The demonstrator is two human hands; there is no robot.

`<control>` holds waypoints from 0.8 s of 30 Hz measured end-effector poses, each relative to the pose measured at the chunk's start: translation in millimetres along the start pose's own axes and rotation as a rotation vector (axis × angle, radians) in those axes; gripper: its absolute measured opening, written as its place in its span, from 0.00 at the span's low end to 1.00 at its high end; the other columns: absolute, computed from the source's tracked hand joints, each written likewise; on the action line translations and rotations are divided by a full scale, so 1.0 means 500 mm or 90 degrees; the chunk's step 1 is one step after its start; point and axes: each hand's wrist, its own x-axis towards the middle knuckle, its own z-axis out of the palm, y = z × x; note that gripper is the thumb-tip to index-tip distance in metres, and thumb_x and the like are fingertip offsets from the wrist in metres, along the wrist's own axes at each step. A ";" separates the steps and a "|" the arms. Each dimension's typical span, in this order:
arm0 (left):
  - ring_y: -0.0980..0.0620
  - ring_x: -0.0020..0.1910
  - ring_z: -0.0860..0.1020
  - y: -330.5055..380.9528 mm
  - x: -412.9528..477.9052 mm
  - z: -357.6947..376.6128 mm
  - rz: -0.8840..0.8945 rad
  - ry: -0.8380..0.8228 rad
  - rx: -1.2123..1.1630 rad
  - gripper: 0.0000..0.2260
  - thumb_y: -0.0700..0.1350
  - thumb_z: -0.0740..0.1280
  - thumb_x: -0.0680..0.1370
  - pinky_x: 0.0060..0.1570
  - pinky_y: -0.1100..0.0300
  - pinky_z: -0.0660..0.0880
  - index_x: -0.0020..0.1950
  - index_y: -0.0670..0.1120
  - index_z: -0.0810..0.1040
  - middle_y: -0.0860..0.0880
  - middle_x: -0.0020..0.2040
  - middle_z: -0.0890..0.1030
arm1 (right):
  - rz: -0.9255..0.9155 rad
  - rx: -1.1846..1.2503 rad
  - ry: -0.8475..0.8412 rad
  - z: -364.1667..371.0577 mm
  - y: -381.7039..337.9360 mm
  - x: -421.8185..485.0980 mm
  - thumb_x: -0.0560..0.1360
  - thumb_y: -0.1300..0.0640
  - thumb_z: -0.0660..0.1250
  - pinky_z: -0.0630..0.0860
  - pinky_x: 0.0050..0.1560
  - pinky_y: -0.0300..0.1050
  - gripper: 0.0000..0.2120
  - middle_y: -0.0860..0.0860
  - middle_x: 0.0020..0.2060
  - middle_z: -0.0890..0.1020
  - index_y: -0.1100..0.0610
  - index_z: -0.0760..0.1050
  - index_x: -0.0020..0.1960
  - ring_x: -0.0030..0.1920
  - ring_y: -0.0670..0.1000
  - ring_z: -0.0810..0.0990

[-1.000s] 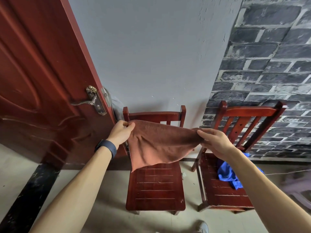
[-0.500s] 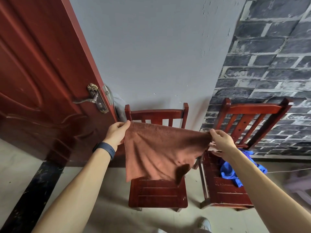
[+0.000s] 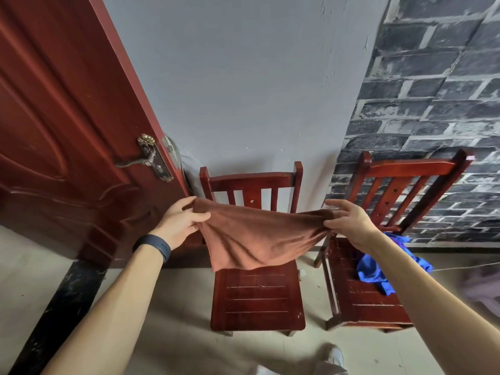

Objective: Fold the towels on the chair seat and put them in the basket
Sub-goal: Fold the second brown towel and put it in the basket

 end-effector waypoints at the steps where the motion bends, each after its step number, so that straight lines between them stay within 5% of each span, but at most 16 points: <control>1: 0.46 0.55 0.81 -0.002 0.001 -0.007 0.014 0.007 0.058 0.28 0.28 0.71 0.72 0.54 0.52 0.77 0.67 0.49 0.73 0.42 0.56 0.82 | -0.036 -0.081 0.045 -0.002 -0.003 0.001 0.72 0.71 0.70 0.79 0.47 0.44 0.25 0.58 0.52 0.84 0.53 0.76 0.65 0.47 0.54 0.84; 4: 0.43 0.52 0.83 -0.007 0.003 -0.023 0.077 0.012 0.290 0.23 0.33 0.74 0.71 0.55 0.48 0.79 0.57 0.58 0.78 0.42 0.49 0.84 | -0.108 -0.251 0.157 0.000 -0.017 -0.003 0.75 0.62 0.71 0.79 0.49 0.44 0.16 0.50 0.49 0.84 0.47 0.80 0.59 0.48 0.50 0.83; 10: 0.55 0.48 0.77 -0.023 -0.008 -0.004 0.216 0.142 0.528 0.05 0.45 0.71 0.75 0.49 0.63 0.72 0.49 0.54 0.84 0.54 0.45 0.83 | -0.142 -0.285 0.203 0.011 -0.021 -0.011 0.75 0.50 0.72 0.82 0.49 0.48 0.05 0.48 0.43 0.86 0.45 0.84 0.51 0.41 0.48 0.83; 14: 0.53 0.45 0.79 -0.035 -0.010 -0.010 0.188 0.169 0.487 0.03 0.48 0.71 0.76 0.45 0.62 0.72 0.48 0.54 0.85 0.52 0.43 0.83 | -0.108 -0.226 0.194 0.014 -0.005 -0.008 0.76 0.49 0.71 0.80 0.53 0.49 0.05 0.48 0.45 0.86 0.44 0.84 0.51 0.46 0.49 0.83; 18: 0.52 0.46 0.78 -0.026 -0.025 -0.015 -0.010 0.007 0.151 0.08 0.45 0.73 0.75 0.44 0.60 0.70 0.53 0.54 0.84 0.48 0.49 0.82 | -0.111 -0.176 0.158 0.019 0.003 -0.014 0.74 0.54 0.73 0.81 0.52 0.47 0.12 0.50 0.49 0.85 0.45 0.82 0.56 0.45 0.49 0.82; 20: 0.52 0.50 0.77 -0.025 -0.029 -0.023 -0.019 -0.060 0.162 0.13 0.42 0.75 0.73 0.46 0.60 0.71 0.55 0.54 0.83 0.48 0.53 0.81 | -0.133 -0.218 0.132 0.023 0.003 -0.021 0.72 0.58 0.75 0.78 0.50 0.42 0.19 0.49 0.49 0.84 0.48 0.80 0.62 0.47 0.49 0.82; 24: 0.52 0.51 0.78 -0.049 -0.023 -0.030 0.101 -0.014 0.568 0.17 0.39 0.76 0.70 0.48 0.64 0.71 0.57 0.51 0.83 0.52 0.50 0.82 | -0.233 -0.409 0.172 0.035 0.021 -0.022 0.75 0.64 0.68 0.71 0.56 0.40 0.17 0.53 0.53 0.83 0.54 0.81 0.63 0.53 0.54 0.81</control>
